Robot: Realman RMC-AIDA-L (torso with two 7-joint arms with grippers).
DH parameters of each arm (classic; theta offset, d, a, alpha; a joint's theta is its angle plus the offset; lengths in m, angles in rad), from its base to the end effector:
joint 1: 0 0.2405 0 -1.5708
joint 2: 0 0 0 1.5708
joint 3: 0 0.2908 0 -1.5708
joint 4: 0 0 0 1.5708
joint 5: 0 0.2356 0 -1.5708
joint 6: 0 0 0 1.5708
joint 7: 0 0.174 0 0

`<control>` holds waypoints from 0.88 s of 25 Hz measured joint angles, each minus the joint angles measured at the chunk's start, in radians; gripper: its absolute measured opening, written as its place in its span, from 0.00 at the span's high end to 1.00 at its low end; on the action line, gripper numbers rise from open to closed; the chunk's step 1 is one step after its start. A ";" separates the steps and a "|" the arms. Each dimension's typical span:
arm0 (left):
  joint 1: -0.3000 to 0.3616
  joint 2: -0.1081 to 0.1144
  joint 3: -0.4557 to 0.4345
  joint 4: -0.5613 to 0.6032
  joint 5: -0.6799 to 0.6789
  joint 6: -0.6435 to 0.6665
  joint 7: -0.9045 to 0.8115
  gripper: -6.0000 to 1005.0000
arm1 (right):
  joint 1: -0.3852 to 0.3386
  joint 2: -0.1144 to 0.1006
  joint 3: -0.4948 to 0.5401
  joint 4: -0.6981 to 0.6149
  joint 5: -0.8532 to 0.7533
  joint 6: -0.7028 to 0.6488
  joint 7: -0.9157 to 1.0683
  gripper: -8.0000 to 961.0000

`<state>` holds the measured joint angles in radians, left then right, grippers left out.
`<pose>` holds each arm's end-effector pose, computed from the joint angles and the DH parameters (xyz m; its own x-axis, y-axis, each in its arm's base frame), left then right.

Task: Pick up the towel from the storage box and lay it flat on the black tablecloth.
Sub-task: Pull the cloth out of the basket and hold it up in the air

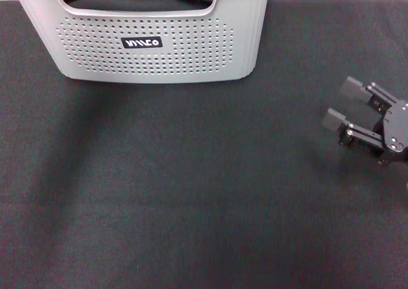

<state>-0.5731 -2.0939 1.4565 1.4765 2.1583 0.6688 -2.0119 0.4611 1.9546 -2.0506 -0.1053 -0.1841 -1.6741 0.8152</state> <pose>-0.0584 0.4813 0.0067 0.9410 -0.1610 0.2976 0.1313 -0.6367 -0.7598 0.2979 0.3219 -0.0510 0.4972 -0.1203 -0.8593 -0.4906 -0.8558 -0.1640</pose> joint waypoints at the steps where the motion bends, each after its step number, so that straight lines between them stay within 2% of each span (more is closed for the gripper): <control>1: 0.024 0.000 -0.006 0.036 -0.026 0.001 0.002 0.94 | -0.001 0.007 0.011 -0.001 0.000 -0.022 -0.036 0.09; 5: 0.101 0.000 -0.028 0.153 -0.154 0.005 0.027 0.95 | -0.001 0.035 0.042 -0.005 0.000 -0.060 -0.189 0.09; 7: 0.149 0.000 -0.048 0.211 -0.287 0.008 0.077 0.95 | 0.000 0.049 0.051 -0.012 0.000 -0.058 -0.264 0.09; 11: 0.235 0.000 -0.119 0.270 -0.666 0.066 0.265 0.95 | 0.002 0.063 0.080 -0.030 0.001 -0.045 -0.363 0.09; 12: 0.246 0.000 -0.135 0.272 -0.726 0.086 0.297 0.95 | -0.001 0.065 0.095 -0.036 0.002 -0.043 -0.382 0.09; 14: 0.275 0.000 -0.208 0.254 -0.978 0.202 0.421 0.95 | -0.005 0.070 0.122 -0.041 0.002 -0.042 -0.424 0.10; 17: 0.283 0.001 -0.306 0.207 -1.180 0.354 0.465 0.95 | -0.010 0.071 0.144 -0.059 0.002 -0.041 -0.462 0.10; 22: 0.250 0.002 -0.445 0.117 -1.233 0.572 0.401 0.95 | -0.019 0.068 0.156 -0.095 0.009 -0.044 -0.469 0.12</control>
<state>-0.3231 -2.0919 1.0113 1.5936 0.9253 1.2408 -1.6114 0.4422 2.0228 -1.8943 -0.2005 -0.1749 -1.7177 0.3466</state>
